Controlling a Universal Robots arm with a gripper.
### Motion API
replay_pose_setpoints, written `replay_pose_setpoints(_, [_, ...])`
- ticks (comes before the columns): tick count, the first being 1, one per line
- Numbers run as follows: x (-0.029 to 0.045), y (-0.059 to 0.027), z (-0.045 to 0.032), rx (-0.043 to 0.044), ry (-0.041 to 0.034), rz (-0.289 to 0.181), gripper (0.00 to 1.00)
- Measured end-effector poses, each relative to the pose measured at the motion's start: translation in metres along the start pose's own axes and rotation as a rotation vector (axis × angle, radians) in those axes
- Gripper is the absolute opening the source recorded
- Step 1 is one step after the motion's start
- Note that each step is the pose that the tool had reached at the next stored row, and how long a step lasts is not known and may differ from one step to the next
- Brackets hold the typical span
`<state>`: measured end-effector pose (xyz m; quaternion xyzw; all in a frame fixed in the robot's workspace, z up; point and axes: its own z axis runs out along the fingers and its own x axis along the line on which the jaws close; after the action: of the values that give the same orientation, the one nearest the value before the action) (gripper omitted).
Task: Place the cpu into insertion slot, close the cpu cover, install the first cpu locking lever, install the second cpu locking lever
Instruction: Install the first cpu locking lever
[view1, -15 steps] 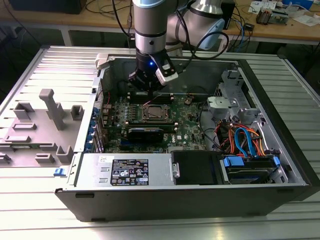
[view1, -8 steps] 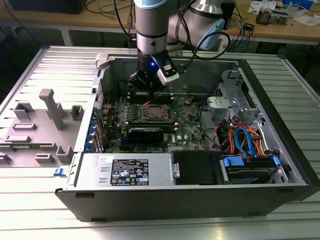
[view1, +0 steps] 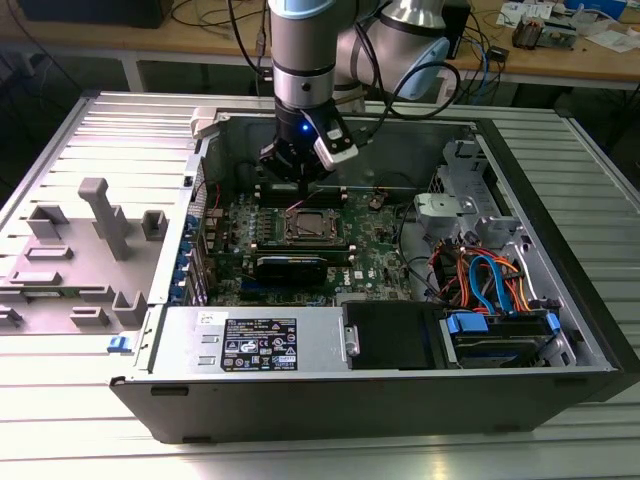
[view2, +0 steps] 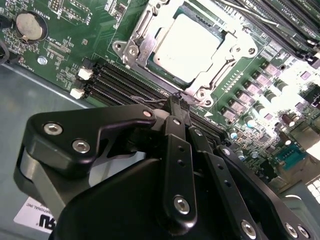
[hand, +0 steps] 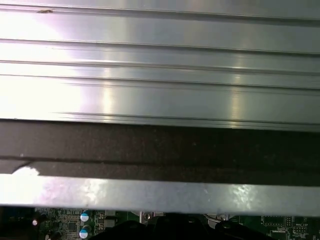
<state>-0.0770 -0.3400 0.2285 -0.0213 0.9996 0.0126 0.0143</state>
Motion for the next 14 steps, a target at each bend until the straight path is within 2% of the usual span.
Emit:
replay_pose_setpoints(7, [-0.0056, 0.0004, 0.0041, 0.0001, 0.0000, 0.000, 0.11])
replay_pose_setpoints(14, [-0.0165, 0.0002, 0.0096, 0.0000, -0.0001, 0.000, 0.11])
